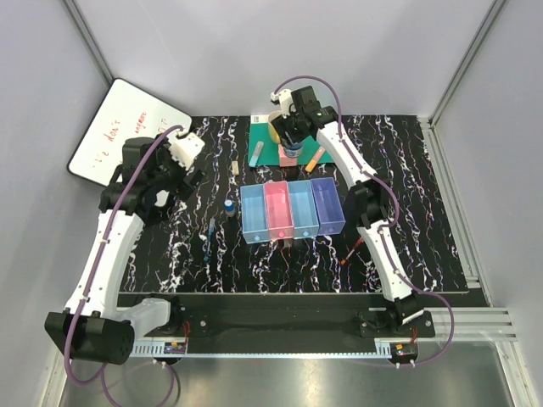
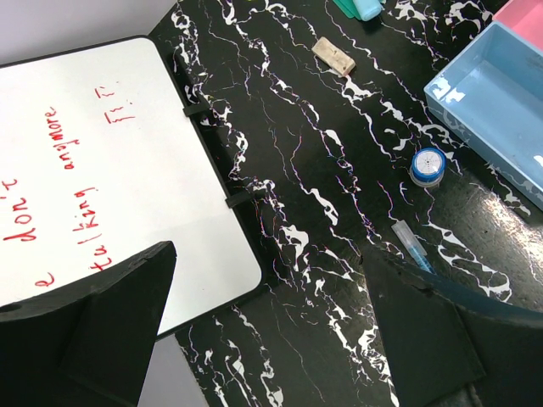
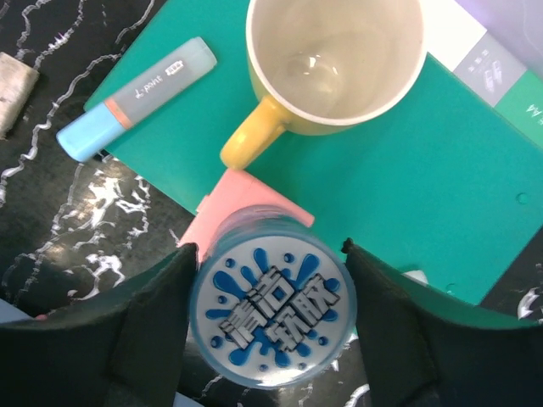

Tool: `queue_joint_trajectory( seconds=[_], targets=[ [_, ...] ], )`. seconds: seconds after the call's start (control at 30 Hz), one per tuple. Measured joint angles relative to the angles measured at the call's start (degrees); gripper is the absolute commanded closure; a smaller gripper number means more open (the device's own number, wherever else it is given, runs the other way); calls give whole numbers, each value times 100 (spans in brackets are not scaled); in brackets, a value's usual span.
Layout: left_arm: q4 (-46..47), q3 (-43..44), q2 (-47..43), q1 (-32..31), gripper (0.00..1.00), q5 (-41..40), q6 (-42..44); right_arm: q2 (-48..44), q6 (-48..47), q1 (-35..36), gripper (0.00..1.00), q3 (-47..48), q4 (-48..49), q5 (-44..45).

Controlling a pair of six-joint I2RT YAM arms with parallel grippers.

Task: Sort the stationery into containers
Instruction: Pick up the stationery from the center of the board.

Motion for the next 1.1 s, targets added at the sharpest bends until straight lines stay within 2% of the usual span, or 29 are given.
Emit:
queue_joint_trajectory(
  seconds=[0.07,0.1,0.17,0.27,0.33,0.73,0.9,1.1],
  targets=[
    [0,0,0,0,1,-2,11,9,13,-7,70,0,17,4],
    [0,0,0,0,1,-4,22,9,39,-11,78,0,15,2],
    [0,0,0,0,1,-9,37,9,20,-13,87,0,20,-2],
    [2,0,0,0,1,-13,37,9,24,-13,89,0,20,-4],
    [4,0,0,0,1,-13,39,9,24,-13,94,0,20,-4],
    [11,-31,-31,0,1,-15,46,-28,81,-13,100,-20,-17,11],
    [15,-33,-94,0,1,-15,46,-385,162,-15,100,-435,-101,7],
    [-2,-120,-234,0,1,-15,70,-1292,267,-149,100,-1298,-188,-103]
  ],
)
